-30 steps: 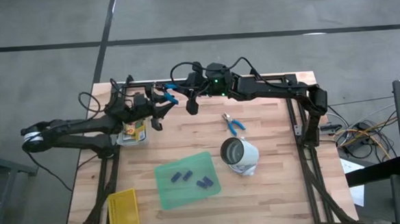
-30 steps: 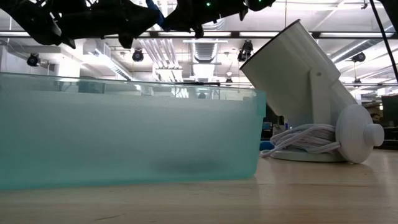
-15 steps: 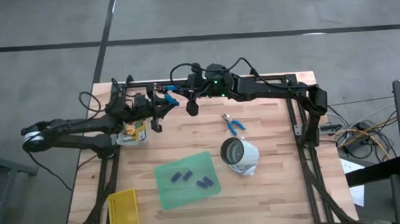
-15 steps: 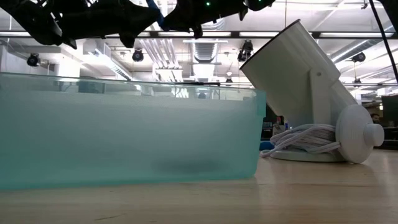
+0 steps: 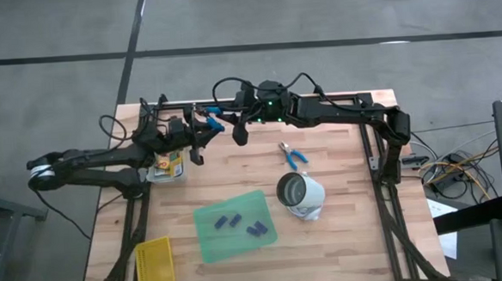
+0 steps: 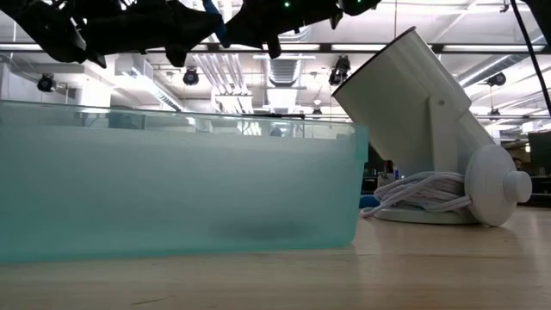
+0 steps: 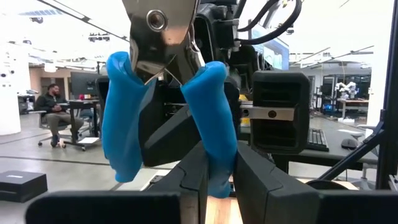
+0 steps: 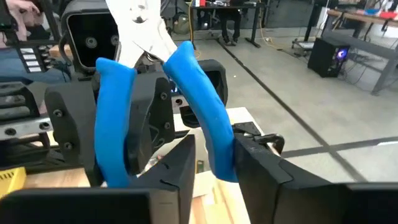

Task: Pick & Place School Supplies
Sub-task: Put the blue hole puncher into the yellow bin

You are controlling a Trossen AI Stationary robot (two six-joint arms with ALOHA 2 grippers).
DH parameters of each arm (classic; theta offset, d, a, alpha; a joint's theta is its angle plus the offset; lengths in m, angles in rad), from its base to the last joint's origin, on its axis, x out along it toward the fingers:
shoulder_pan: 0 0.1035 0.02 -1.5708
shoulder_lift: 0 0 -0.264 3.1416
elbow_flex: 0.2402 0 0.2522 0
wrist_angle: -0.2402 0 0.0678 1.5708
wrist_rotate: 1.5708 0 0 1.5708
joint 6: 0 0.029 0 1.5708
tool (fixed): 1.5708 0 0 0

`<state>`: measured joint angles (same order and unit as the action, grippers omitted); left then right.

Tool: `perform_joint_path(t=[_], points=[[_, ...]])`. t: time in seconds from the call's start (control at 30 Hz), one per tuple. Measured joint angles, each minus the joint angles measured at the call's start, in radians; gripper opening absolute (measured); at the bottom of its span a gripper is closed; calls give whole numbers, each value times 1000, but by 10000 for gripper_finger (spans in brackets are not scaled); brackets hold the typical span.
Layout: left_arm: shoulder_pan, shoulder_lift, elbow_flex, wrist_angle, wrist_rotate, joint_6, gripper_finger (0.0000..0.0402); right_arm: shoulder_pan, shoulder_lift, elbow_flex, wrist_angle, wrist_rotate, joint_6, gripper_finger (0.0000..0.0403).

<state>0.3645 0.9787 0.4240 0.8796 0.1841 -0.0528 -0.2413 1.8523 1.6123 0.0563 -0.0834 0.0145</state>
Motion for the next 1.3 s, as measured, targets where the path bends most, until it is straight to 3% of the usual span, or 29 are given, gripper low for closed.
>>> perform_joint_path(t=[0.47, 0.77, 0.9, 1.03, 1.3], points=[[1, 0, 0, -1, 1, 1, 57, 1, -3, 16, 0, 1, 13, 195], [1, 0, 0, -2, 8, 1, 57, 0, -4, 18, -1, 6, 9, 224], [1, 0, -1, -2, 7, 1, 57, 0, -9, 18, -5, 58, 11, 234], [1, -7, -1, -14, -2, 1, 57, -1, -42, 18, -105, 79, 18, 242], [1, -91, 26, -284, -55, -7, 57, -1, -134, 8, -233, 85, -34, 245]])
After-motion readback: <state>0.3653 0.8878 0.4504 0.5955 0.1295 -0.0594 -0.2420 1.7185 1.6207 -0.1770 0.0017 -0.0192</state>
